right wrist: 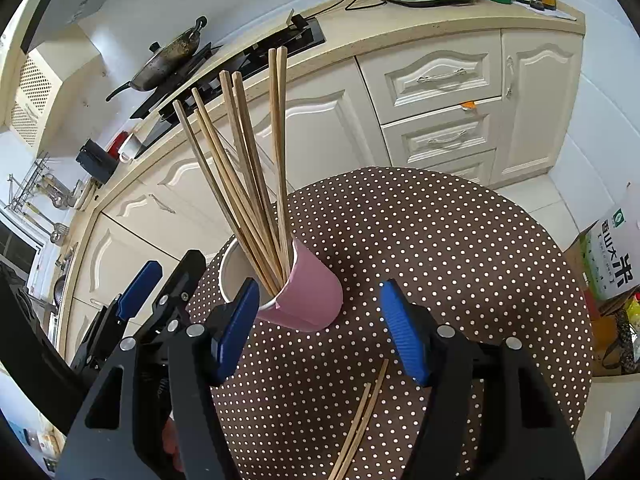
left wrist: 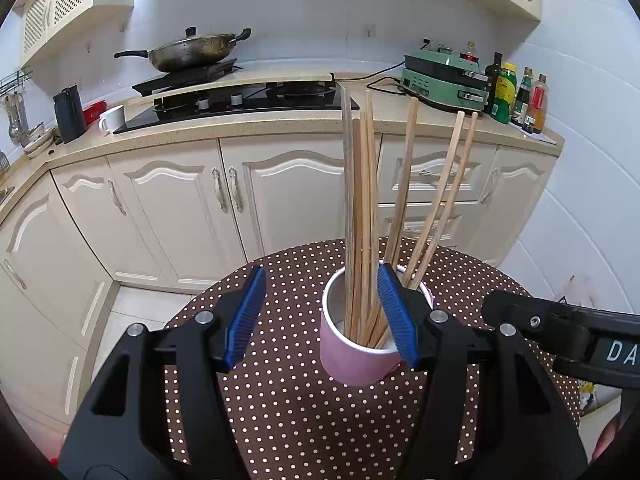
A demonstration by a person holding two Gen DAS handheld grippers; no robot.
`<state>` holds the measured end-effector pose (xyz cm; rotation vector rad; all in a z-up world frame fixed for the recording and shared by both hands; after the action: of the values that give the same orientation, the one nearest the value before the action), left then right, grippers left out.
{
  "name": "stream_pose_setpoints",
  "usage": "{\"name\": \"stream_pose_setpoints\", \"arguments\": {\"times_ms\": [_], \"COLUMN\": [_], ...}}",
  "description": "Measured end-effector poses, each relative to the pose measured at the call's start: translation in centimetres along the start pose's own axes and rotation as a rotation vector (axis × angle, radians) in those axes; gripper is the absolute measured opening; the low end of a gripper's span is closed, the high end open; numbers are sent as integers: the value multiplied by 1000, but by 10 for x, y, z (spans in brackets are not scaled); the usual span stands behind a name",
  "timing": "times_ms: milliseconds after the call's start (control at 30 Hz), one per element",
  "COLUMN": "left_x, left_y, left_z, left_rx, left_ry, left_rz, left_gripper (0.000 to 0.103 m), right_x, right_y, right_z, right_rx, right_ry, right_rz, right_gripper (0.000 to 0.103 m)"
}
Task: Organize utensils
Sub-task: 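Raise both open tools away from the cup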
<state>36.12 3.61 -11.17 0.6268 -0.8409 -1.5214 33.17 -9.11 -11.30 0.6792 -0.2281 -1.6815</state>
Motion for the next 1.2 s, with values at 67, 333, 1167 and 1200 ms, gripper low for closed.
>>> {"name": "stream_pose_setpoints", "arguments": {"times_ms": [67, 333, 1167, 1200], "left_x": [1, 3, 11, 12], "left_y": [-1, 0, -14, -15], "left_z": [5, 27, 104, 106], "left_rx": [2, 20, 26, 23], "left_ry": [0, 1, 4, 4], "left_rz": [-3, -11, -19, -21], "left_gripper": [58, 58, 62, 63], "right_x": [0, -2, 6, 6], "right_y": [-2, -10, -47, -48], "right_z": [4, 22, 74, 76], "right_rx": [6, 35, 59, 58], "right_ry": [-4, -19, -65, -66], "right_rz": [1, 22, 69, 71], "right_gripper": [65, 68, 87, 90]}}
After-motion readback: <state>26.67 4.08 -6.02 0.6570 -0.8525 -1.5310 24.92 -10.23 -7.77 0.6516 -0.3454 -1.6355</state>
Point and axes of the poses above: each gripper's, at about its wrist camera, not at the fingertips, and z roughly against the way its jaws point, x to its right, y to its top, the point moved 2 cm from there along -z, roughly the way its jaws point, and after that the axes turned 6 degrees about -y, right-handed, at the moved point
